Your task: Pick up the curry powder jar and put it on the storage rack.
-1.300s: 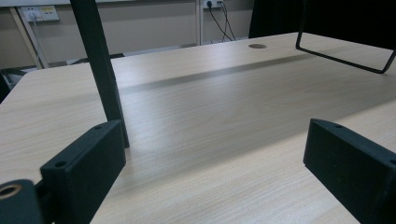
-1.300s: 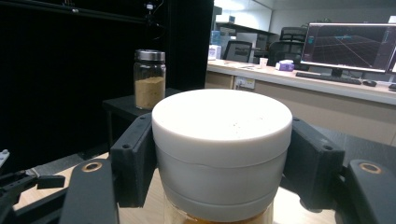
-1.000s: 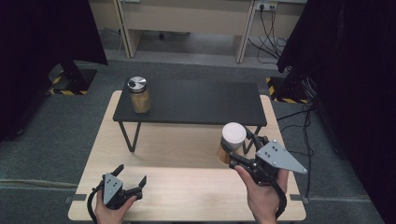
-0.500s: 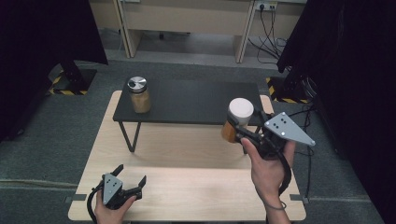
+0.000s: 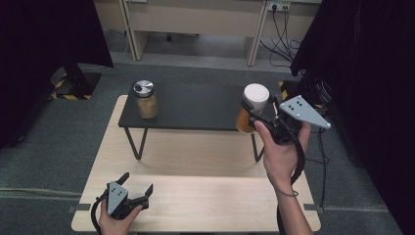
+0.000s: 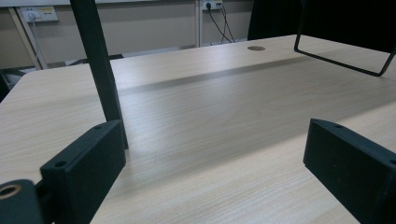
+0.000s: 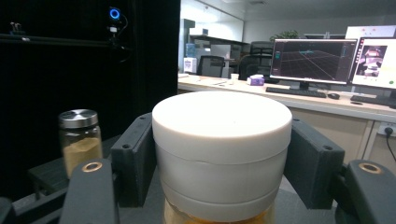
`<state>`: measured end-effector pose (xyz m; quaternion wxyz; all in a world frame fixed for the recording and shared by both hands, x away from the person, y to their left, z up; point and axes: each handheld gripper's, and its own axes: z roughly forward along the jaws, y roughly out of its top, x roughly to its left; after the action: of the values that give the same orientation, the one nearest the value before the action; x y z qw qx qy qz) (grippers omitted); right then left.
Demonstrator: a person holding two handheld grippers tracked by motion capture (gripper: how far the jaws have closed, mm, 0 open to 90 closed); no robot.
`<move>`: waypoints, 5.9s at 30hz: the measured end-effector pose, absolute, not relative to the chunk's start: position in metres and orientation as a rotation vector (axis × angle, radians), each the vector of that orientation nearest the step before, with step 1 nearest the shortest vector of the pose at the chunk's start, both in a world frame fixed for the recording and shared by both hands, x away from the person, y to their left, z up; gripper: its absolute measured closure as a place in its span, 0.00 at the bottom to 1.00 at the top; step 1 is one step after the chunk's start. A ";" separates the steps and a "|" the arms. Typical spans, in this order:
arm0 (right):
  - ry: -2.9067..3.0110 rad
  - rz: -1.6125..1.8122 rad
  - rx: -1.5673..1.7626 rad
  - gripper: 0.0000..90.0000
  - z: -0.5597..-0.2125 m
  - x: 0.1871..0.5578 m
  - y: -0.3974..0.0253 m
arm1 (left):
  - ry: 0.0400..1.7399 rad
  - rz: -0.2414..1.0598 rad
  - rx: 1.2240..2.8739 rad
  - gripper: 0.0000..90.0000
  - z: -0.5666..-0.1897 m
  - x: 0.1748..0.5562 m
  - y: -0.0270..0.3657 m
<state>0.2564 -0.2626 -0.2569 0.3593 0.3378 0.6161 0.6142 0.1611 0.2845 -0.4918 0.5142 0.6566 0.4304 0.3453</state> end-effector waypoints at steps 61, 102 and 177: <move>1.522 1.491 1.032 0.37 -0.297 0.340 -0.229 | 1.027 0.802 1.585 0.05 -0.495 0.163 0.282; 1.495 1.465 1.052 0.05 -0.310 0.315 -0.235 | 1.030 0.811 1.575 0.05 -0.493 0.162 0.283; 1.692 1.371 1.300 0.04 -0.467 0.140 -0.263 | 1.036 0.811 1.584 0.05 -0.498 0.161 0.280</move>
<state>0.1405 -0.2625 -0.4672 0.2980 0.4893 0.6367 0.5161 0.1611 0.2802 -0.4978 0.5153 0.6593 0.4311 0.3376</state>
